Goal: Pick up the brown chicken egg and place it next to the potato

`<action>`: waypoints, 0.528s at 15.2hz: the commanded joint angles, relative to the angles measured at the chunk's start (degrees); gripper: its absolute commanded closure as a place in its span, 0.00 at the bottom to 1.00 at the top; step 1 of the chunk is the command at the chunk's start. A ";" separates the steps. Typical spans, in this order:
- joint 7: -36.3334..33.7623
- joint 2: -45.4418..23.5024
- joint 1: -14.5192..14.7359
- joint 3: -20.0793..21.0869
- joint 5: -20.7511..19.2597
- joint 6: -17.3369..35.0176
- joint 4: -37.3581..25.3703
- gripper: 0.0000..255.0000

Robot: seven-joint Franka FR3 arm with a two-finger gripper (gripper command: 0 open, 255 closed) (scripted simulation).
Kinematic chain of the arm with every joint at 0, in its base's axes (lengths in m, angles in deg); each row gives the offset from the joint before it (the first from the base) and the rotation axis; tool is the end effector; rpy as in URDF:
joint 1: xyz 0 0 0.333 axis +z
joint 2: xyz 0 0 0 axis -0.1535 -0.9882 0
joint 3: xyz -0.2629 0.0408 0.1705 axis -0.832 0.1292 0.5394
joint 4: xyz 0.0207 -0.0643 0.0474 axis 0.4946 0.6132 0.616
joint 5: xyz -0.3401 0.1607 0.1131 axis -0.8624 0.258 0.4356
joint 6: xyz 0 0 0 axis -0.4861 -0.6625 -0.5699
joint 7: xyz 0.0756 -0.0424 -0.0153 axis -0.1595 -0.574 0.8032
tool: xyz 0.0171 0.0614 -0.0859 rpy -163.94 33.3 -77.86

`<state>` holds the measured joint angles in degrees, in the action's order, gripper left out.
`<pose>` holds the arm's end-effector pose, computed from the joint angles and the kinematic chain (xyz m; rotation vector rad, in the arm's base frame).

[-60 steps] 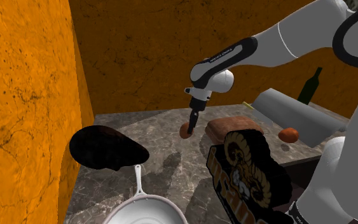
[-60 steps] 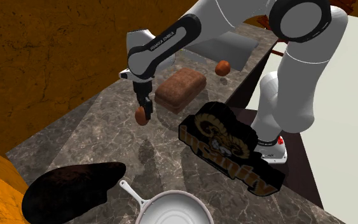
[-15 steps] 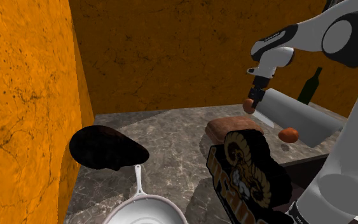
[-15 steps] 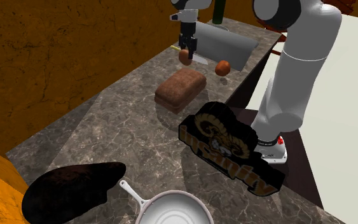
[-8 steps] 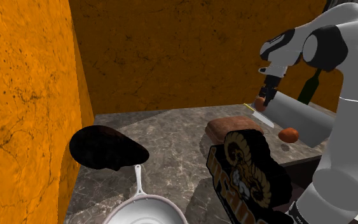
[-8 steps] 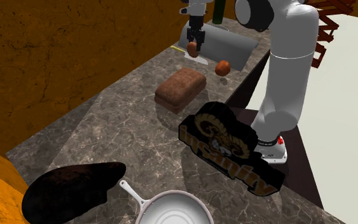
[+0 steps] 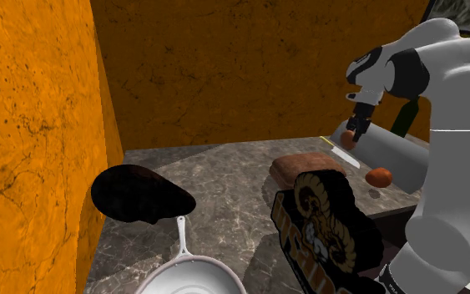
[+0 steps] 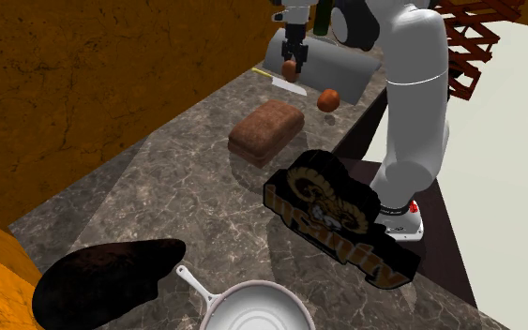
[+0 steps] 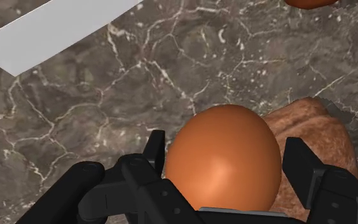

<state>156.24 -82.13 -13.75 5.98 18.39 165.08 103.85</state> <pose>0.3502 -0.5142 0.3919 -2.6828 -0.9008 -0.0967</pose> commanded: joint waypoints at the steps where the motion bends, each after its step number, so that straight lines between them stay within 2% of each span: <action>1: 0.42 -0.52 -0.03 0.19 0.40 1.38 1.00 1.00; 8: 1.81 -2.71 -0.34 1.02 1.97 5.54 3.61 1.00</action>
<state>157.90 -84.62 -14.11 6.89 20.16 170.01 107.04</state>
